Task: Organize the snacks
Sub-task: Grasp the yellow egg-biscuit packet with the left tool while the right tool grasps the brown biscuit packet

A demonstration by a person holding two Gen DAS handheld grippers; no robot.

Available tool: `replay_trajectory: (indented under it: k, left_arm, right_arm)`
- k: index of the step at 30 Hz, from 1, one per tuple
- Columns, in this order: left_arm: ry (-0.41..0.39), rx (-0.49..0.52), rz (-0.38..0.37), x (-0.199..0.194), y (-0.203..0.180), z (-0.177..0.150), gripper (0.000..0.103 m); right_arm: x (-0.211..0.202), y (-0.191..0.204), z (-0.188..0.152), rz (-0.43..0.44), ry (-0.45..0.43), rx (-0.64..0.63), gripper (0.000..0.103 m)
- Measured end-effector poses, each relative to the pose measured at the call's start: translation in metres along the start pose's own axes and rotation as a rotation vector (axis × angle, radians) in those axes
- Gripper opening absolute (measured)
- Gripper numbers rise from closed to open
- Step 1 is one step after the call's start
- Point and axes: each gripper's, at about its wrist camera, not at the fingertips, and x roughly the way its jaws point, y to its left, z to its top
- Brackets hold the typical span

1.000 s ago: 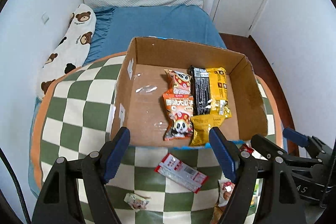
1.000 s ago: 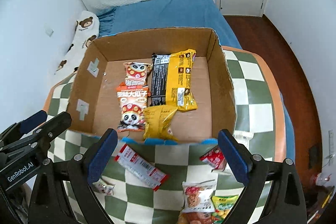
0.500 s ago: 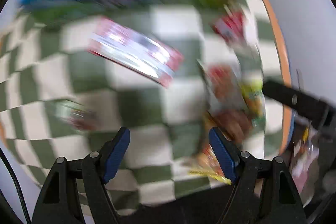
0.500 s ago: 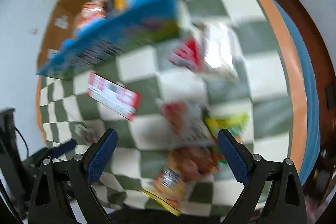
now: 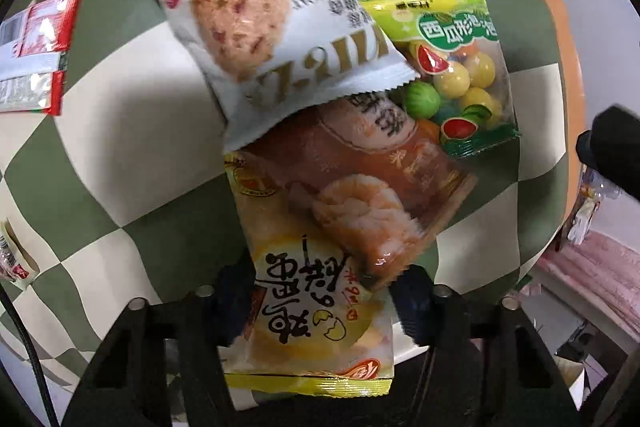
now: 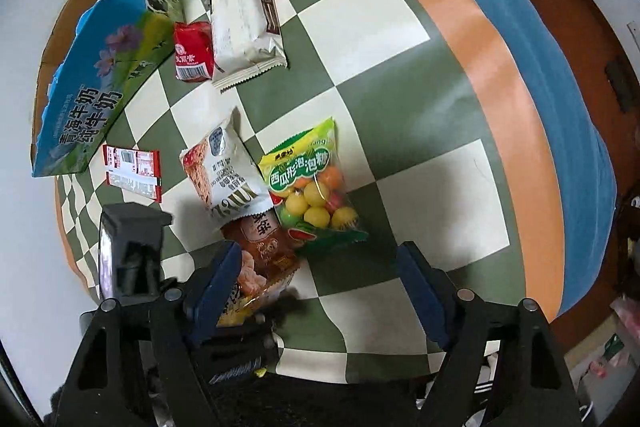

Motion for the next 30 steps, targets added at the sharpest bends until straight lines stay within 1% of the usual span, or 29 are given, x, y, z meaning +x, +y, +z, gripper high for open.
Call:
replay_trajectory:
  k: [1, 3, 4, 6, 8, 10, 11, 13, 15, 16, 17, 18, 19, 21, 22, 24, 26, 28, 30]
  left_arm:
    - [-0.009, -0.006, 0.0, -0.004, 0.004, -0.003, 0.052]
    - [-0.031, -0.018, 0.026, -0.008, 0.016, -0.01, 0.051]
    - [-0.041, -0.032, 0.045, -0.01, 0.026, -0.016, 0.051]
    - [-0.054, -0.065, 0.053, -0.015, 0.044, -0.026, 0.051]
    - [-0.073, -0.122, 0.059, -0.021, 0.07, -0.038, 0.051]
    - [-0.105, -0.189, 0.057, -0.029, 0.095, -0.05, 0.051]
    - [-0.124, -0.225, 0.054, -0.033, 0.107, -0.055, 0.051]
    - [-0.168, -0.318, 0.033, -0.041, 0.134, -0.065, 0.051]
    - [-0.2, -0.393, -0.005, -0.043, 0.157, -0.07, 0.052]
    - [-0.203, -0.407, -0.021, -0.042, 0.162, -0.07, 0.053]
    - [-0.199, -0.419, -0.047, -0.039, 0.168, -0.069, 0.054]
    - [-0.175, -0.415, -0.074, -0.033, 0.172, -0.066, 0.056]
    - [-0.156, -0.407, -0.083, -0.029, 0.174, -0.065, 0.057]
    - [-0.142, -0.382, -0.08, -0.026, 0.172, -0.06, 0.058]
    - [-0.14, -0.37, -0.075, -0.024, 0.169, -0.058, 0.06]
    - [-0.135, -0.346, -0.059, -0.026, 0.163, -0.05, 0.062]
    - [-0.13, -0.319, -0.036, -0.025, 0.145, -0.041, 0.064]
    - [-0.124, -0.303, -0.028, -0.022, 0.134, -0.039, 0.065]
    - [-0.115, -0.3, -0.03, -0.021, 0.126, -0.036, 0.065]
  right_arm:
    - [0.002, 0.004, -0.001, -0.004, 0.001, -0.014, 0.082]
    - [0.008, 0.014, -0.003, -0.012, 0.01, -0.057, 0.082]
    - [0.013, 0.022, -0.004, -0.015, 0.018, -0.076, 0.082]
    - [0.024, 0.039, -0.005, -0.023, 0.032, -0.123, 0.082]
    - [0.035, 0.054, -0.006, -0.037, 0.041, -0.143, 0.082]
    - [0.051, 0.071, -0.008, -0.021, 0.066, -0.154, 0.082]
    - [0.059, 0.078, -0.009, -0.036, 0.072, -0.158, 0.082]
    - [0.077, 0.09, -0.009, -0.098, 0.066, -0.164, 0.082]
    - [0.097, 0.094, -0.009, -0.138, 0.075, -0.143, 0.082]
    - [0.105, 0.094, -0.01, -0.154, 0.084, -0.128, 0.076]
    - [0.11, 0.094, -0.011, -0.165, 0.082, -0.115, 0.075]
    - [0.114, 0.096, -0.013, -0.184, 0.068, -0.12, 0.075]
    - [0.115, 0.099, -0.016, -0.208, 0.052, -0.134, 0.073]
    - [0.114, 0.104, -0.023, -0.211, 0.04, -0.155, 0.061]
    - [0.113, 0.107, -0.028, -0.208, 0.043, -0.167, 0.058]
    - [0.111, 0.109, -0.036, -0.198, 0.05, -0.173, 0.058]
    - [0.111, 0.112, -0.043, -0.169, 0.069, -0.179, 0.058]
    - [0.113, 0.115, -0.049, -0.139, 0.097, -0.187, 0.058]
    - [0.11, 0.11, -0.049, -0.111, 0.097, -0.14, 0.058]
